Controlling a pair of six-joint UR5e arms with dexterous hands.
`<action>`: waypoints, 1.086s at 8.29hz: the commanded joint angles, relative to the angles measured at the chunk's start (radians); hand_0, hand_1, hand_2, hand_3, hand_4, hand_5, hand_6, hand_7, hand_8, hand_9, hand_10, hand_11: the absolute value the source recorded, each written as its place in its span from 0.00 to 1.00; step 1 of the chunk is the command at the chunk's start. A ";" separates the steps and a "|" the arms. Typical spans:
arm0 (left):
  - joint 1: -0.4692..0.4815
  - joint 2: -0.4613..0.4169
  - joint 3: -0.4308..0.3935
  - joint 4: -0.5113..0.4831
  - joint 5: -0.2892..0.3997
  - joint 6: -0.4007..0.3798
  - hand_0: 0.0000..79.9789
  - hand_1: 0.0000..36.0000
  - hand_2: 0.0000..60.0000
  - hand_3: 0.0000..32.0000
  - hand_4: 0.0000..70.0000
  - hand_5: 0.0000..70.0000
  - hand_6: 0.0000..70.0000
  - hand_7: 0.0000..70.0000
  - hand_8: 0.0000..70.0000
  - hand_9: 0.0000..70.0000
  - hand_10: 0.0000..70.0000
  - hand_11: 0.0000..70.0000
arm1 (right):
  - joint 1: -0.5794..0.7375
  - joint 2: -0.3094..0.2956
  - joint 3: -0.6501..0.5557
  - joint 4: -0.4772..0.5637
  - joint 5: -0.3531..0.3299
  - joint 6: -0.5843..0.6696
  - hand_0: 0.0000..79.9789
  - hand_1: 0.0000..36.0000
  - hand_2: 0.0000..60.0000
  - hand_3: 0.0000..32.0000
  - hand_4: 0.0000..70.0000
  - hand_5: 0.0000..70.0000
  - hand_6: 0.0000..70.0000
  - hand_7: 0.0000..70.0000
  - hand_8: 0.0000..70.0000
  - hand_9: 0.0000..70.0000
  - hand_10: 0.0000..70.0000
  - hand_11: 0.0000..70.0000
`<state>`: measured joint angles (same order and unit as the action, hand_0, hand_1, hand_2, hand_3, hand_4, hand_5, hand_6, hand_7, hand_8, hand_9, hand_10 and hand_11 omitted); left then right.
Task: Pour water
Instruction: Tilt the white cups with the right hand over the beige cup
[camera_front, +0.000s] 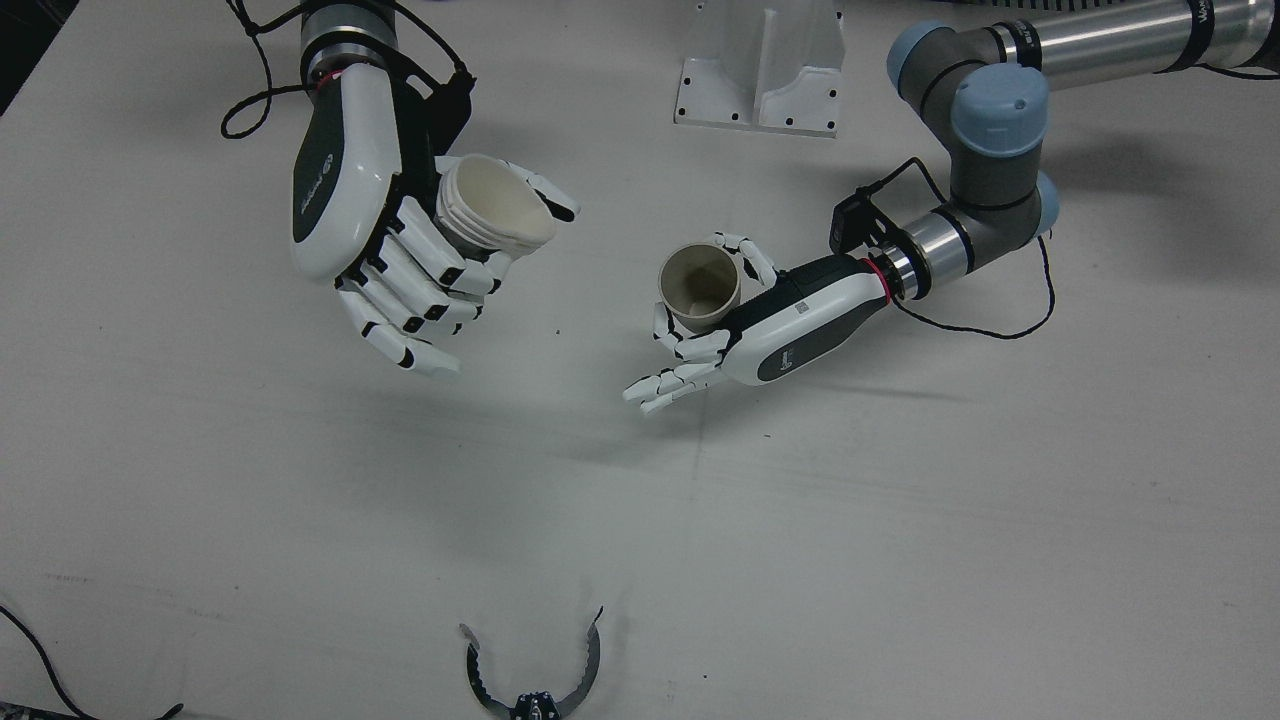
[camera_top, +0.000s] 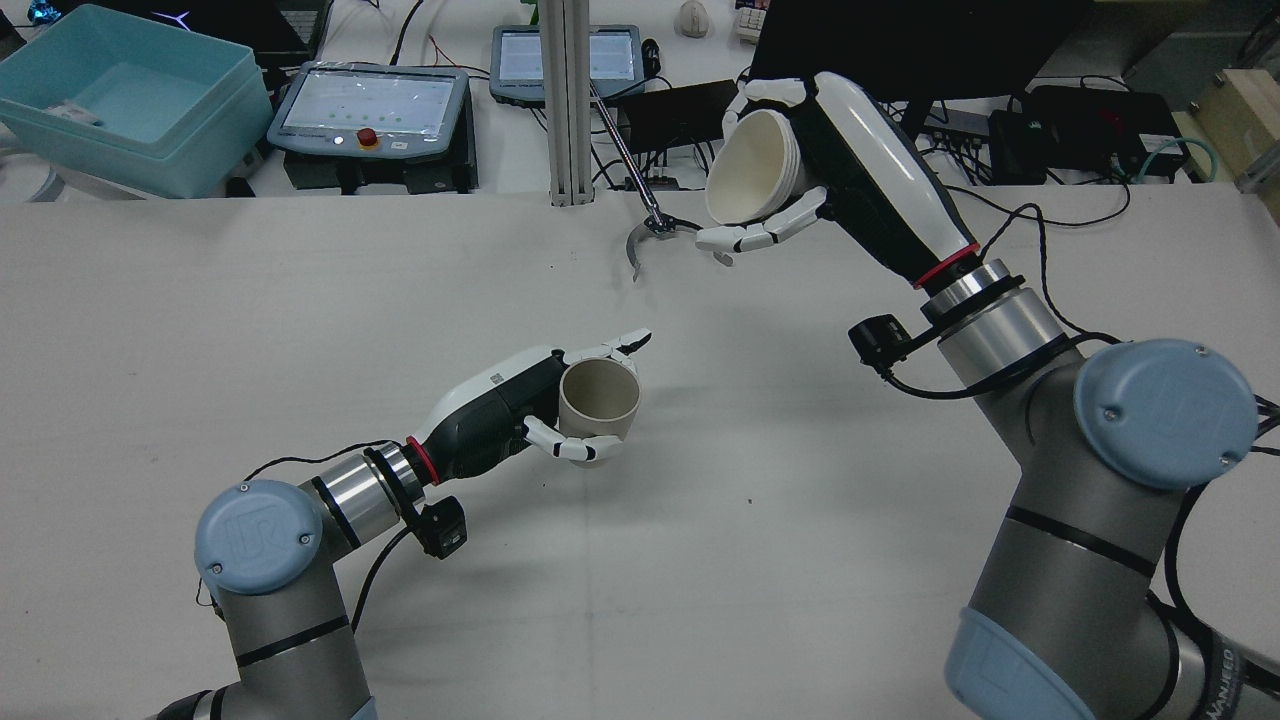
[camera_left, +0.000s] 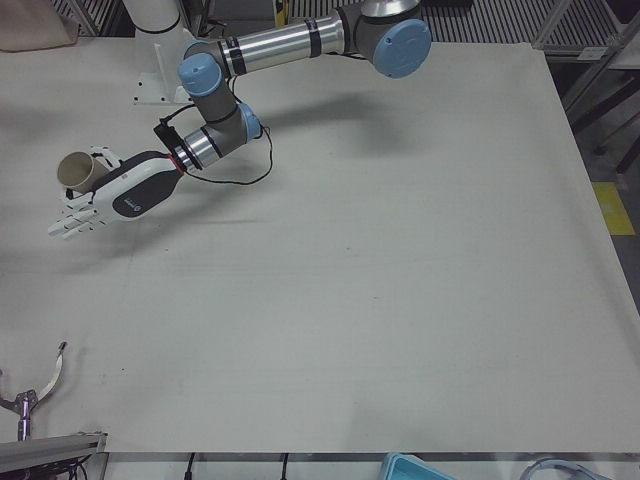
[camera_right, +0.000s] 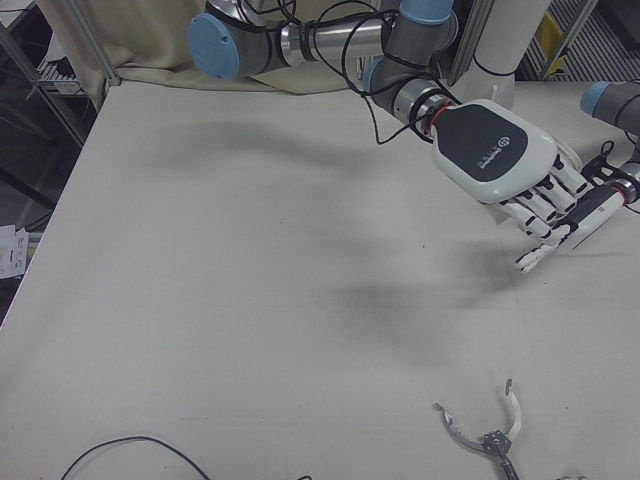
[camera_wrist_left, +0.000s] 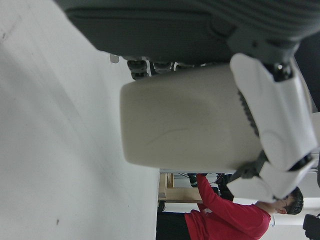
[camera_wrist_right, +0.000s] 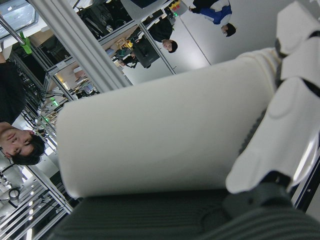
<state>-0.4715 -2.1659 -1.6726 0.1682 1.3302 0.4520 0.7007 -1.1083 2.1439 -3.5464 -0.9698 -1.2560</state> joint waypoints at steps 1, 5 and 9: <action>-0.006 0.003 0.004 -0.001 0.000 0.001 0.50 1.00 1.00 0.00 0.35 0.84 0.05 0.11 0.02 0.04 0.07 0.14 | -0.145 0.062 0.036 -0.066 0.002 -0.305 0.70 1.00 1.00 0.00 0.34 1.00 0.76 1.00 0.67 0.94 0.30 0.47; -0.047 0.008 0.004 -0.007 0.001 -0.003 0.49 1.00 1.00 0.00 0.35 0.82 0.04 0.09 0.02 0.04 0.07 0.13 | -0.158 0.061 -0.006 -0.199 0.037 -0.310 0.73 1.00 1.00 0.00 0.35 1.00 0.74 1.00 0.62 0.87 0.27 0.42; -0.045 0.006 0.010 -0.010 0.001 0.002 0.49 1.00 1.00 0.00 0.35 0.83 0.04 0.09 0.02 0.04 0.07 0.14 | -0.158 0.122 -0.076 -0.201 0.037 -0.310 0.75 1.00 1.00 0.00 0.37 1.00 0.73 1.00 0.60 0.82 0.25 0.41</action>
<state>-0.5159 -2.1609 -1.6646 0.1590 1.3315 0.4532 0.5433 -1.0266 2.1089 -3.7433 -0.9338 -1.5660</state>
